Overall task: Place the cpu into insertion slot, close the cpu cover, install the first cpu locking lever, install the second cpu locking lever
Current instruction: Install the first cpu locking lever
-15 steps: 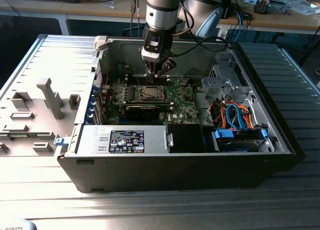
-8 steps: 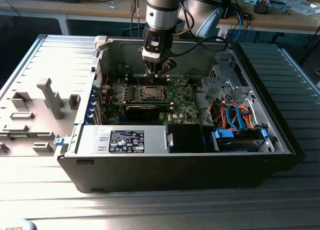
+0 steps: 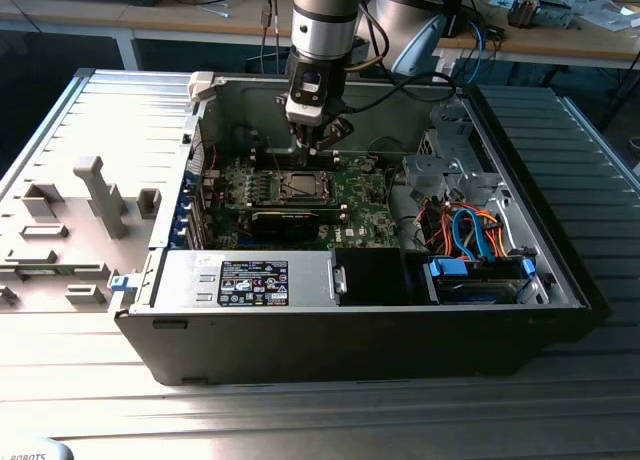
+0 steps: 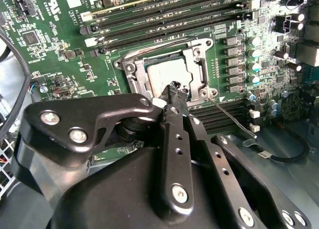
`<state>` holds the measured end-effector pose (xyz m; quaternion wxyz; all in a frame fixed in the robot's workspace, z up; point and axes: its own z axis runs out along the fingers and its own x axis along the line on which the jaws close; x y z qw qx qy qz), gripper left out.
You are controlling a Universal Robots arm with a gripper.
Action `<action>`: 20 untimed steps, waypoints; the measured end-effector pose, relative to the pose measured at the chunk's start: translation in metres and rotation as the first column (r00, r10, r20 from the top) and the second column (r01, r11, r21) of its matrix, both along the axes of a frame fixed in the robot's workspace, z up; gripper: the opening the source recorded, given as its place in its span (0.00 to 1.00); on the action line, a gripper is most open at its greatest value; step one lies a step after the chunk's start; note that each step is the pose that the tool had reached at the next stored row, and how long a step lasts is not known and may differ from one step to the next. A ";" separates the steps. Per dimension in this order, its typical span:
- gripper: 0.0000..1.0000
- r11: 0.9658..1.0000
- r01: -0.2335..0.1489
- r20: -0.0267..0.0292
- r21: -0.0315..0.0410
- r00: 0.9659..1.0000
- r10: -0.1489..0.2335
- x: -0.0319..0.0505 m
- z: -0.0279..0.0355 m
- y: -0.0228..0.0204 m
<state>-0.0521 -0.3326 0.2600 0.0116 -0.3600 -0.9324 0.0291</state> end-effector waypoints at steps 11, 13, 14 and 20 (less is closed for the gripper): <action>0.11 0.999 -0.032 0.000 0.000 0.999 0.032 0.0000 0.0000 0.0000; 0.11 0.999 -0.041 0.000 0.000 0.999 0.041 0.0000 0.0000 0.0000; 0.11 0.999 -0.043 0.000 0.000 0.999 0.043 0.0000 0.0000 0.0000; 0.11 0.998 -0.061 0.000 0.000 0.998 0.061 0.0000 0.0000 0.0000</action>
